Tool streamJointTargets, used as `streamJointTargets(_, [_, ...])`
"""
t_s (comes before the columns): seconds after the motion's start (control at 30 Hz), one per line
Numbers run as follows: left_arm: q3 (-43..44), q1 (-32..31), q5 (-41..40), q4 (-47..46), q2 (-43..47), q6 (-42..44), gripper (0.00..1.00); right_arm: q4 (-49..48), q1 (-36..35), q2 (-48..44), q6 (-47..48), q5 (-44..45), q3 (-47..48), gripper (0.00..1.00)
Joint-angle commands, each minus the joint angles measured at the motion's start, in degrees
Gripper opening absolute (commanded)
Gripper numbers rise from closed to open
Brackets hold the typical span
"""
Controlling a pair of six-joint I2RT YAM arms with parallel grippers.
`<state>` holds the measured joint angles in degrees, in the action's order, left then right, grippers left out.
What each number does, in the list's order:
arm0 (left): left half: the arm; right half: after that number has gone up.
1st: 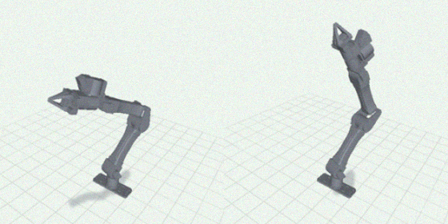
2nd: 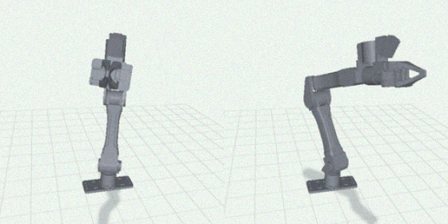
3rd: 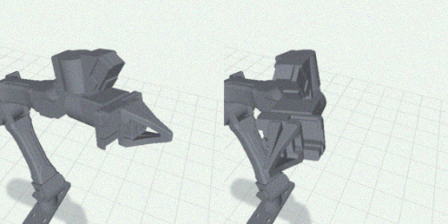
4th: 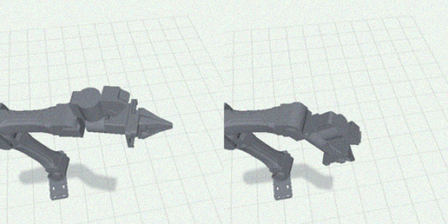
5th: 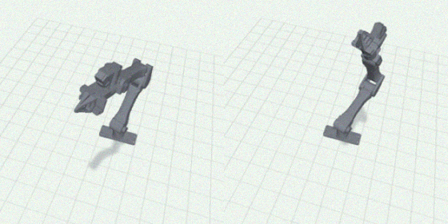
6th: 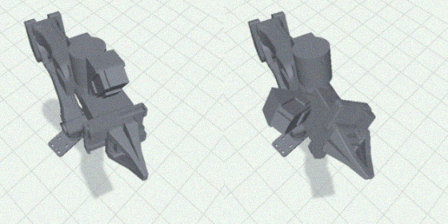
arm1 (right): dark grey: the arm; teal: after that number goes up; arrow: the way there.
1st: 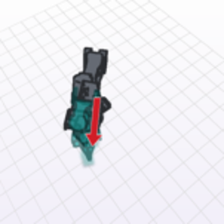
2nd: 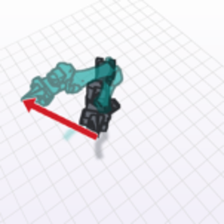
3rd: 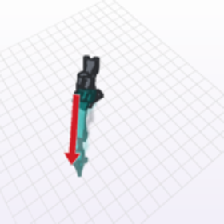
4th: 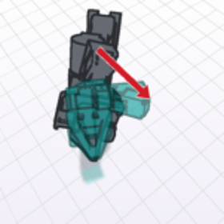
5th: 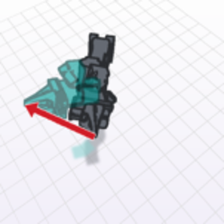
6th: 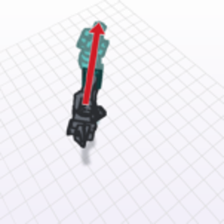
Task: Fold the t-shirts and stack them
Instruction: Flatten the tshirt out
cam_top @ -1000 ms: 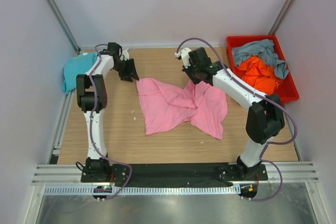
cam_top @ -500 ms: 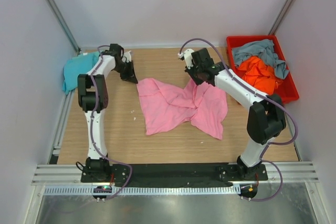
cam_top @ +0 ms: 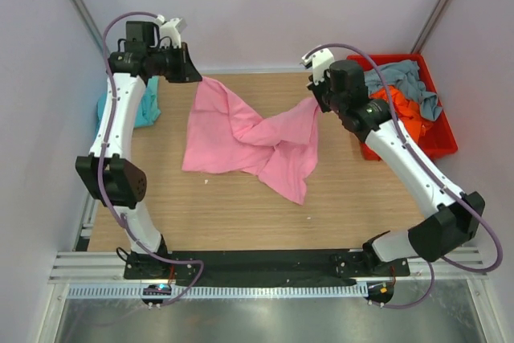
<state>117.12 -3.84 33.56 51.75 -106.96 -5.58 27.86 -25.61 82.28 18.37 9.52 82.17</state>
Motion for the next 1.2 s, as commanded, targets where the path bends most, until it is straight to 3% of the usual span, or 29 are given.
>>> streamJointTargets(0.0, [0.6, -0.1, 1.5, 2.7, 1.0, 0.8, 0.00, -3.1, 0.7, -4.1, 1.0, 1.8, -0.2, 0.01])
streamJointTargets(0.43, [0.6, -0.1, -2.9, 2.7, 11.2, 3.1, 0.00, -1.6, 2.4, -13.2, 3.1, 5.9, 10.5, 0.01])
streamJointTargets(0.67, [-4.3, -0.2, -0.9, 1.6, 12.0, 1.6, 0.00, -1.1, 2.9, -16.4, 1.8, 4.7, 5.6, 0.01])
streamJointTargets(0.93, [-0.1, -0.2, 0.5, 1.9, -7.2, 0.8, 0.00, -6.7, 3.0, -12.1, 1.8, 3.8, -5.9, 0.01])
streamJointTargets(1.17, [18.0, -0.4, -0.4, 1.3, -25.5, -1.9, 0.01, -8.3, 3.5, -3.7, 0.9, 4.1, -5.8, 0.01])
